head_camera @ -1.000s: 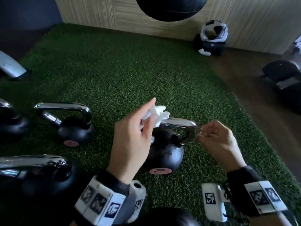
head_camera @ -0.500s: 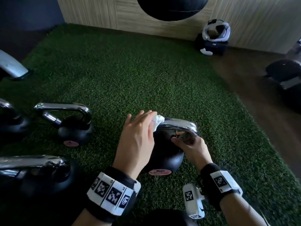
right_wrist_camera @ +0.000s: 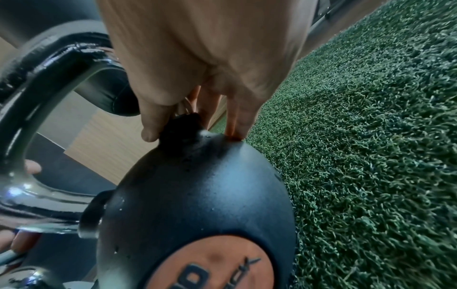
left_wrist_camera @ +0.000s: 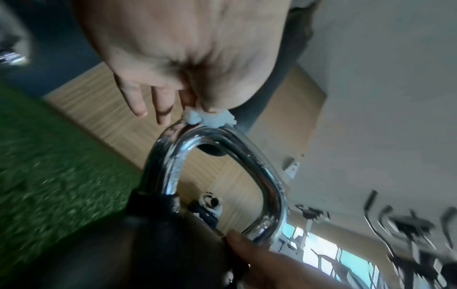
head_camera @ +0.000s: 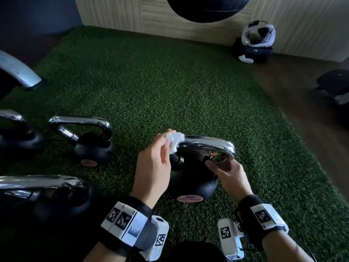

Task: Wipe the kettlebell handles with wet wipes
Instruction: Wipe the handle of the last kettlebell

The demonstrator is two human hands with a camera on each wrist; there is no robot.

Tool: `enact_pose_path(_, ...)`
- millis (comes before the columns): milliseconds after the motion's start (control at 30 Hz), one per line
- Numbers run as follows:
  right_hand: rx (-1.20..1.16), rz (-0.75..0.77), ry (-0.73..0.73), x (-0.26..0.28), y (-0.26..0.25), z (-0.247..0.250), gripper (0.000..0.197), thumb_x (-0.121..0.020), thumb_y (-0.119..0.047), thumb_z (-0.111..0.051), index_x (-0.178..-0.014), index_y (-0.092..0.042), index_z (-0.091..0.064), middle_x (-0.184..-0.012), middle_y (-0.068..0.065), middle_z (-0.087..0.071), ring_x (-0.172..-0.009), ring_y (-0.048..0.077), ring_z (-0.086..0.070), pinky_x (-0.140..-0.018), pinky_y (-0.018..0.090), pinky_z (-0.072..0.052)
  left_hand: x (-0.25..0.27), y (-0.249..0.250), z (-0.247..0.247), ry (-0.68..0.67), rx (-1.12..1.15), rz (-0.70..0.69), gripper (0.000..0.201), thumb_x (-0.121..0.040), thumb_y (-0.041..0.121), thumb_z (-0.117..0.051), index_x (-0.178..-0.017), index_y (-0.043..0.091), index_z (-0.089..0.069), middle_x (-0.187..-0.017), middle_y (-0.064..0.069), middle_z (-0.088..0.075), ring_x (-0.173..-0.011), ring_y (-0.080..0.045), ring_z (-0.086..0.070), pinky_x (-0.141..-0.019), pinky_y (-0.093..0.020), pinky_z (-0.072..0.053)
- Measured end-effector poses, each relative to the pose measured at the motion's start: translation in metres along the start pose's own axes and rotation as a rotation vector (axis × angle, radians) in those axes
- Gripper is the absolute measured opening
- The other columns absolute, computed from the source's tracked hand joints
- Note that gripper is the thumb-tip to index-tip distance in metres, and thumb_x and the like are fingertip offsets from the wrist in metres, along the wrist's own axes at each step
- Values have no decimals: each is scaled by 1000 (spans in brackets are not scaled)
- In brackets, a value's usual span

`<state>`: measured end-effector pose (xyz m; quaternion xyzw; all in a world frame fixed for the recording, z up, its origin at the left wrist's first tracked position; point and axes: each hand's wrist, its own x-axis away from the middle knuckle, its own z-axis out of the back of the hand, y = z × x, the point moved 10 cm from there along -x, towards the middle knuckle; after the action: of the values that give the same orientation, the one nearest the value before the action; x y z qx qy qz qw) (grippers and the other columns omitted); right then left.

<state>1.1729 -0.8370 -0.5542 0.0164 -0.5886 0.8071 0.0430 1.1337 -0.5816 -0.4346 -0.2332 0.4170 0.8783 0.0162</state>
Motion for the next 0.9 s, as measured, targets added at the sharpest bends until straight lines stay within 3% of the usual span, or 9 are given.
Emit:
enact_pose_path(67, -20, -3, 11, 0, -3, 1, 58, -60, -80, -80, -92, -33, -72, -94, -4, -79, -90, 19, -75, -93, 54, -58, 1, -28, -5, -9, 73, 129, 27, -106, 15, -50, -125, 14, -70, -111, 0, -76, -95, -18, -72, -71, -7, -42)
enact_pose_path(333, -24, 8, 13, 3, -5, 0, 48, -72, -60, -85, -98, -21, -73, -97, -2, -79, -94, 20, -75, -96, 50, -58, 19, -59, -24, -13, 305, 304, 35, -110, 30, -41, -132, 22, -66, -121, 20, -65, -101, 22, -57, -88, 3, -38)
enact_pose_path(433, -54, 19, 1, 2, -6, 1, 42, -77, -46, -86, -100, -15, -73, -98, 3, -80, -93, 20, -75, -95, 41, -59, 31, -78, -41, -49, 292, 388, 29, -109, 12, -42, -113, 10, -70, -100, 9, -71, -87, 2, -66, -73, -1, -43)
enact_pose_path(533, -81, 18, -16, 4, -10, 2, 32, -82, -28, -84, -103, -6, -73, -98, 7, -80, -88, 16, -74, -89, 30, -59, 48, -82, -62, -174, 211, 414, 29, -107, 13, -42, -97, 22, -68, -83, 10, -71, -73, -11, -66, -58, -11, -45)
enact_pose_path(600, -77, -6, -44, 3, -8, 2, 35, -77, -36, -85, -103, -16, -76, -100, -1, -81, -93, 13, -76, -90, 33, -57, 53, -87, -71, -257, 268, 457, 27, -107, 25, -43, -110, 33, -68, -100, 14, -74, -92, -3, -69, -77, -17, -54)
enact_pose_path(667, -106, -26, -62, 2, -4, 3, 39, -72, -40, -87, -105, -21, -77, -102, -5, -81, -97, 12, -76, -92, 36, -56, 57, -89, -78, -357, 361, 469, 29, -103, 44, -45, -125, 44, -64, -134, 15, -65, -129, -6, -56, -111, -35, -46)
enact_pose_path(733, -108, -31, -49, 1, -4, 4, 39, -70, -41, -88, -103, -24, -78, -102, -6, -81, -98, 13, -76, -93, 37, -55, 57, -92, -79, -371, 362, 446, 31, -99, 57, -47, -114, 41, -68, -145, 3, -53, -142, -15, -44, -119, -47, -36)
enact_pose_path(800, -99, -20, -33, 1, -2, 5, 37, -70, -40, -88, -102, -24, -78, -100, -7, -81, -96, 10, -75, -92, 34, -53, 55, -94, -67, -261, 233, 408, 29, -99, 54, -54, -91, 31, -68, -126, -5, -54, -124, -13, -53, -113, -43, -43)
enact_pose_path(900, -92, -19, -23, 3, -7, 6, 33, -74, -30, -88, -103, -18, -77, -97, -6, -81, -91, 6, -75, -88, 29, -52, 50, -81, -46, -76, 77, 315, 32, -97, 45, -62, -89, 18, -76, -105, 4, -55, -95, -1, -58, -94, -27, -52)
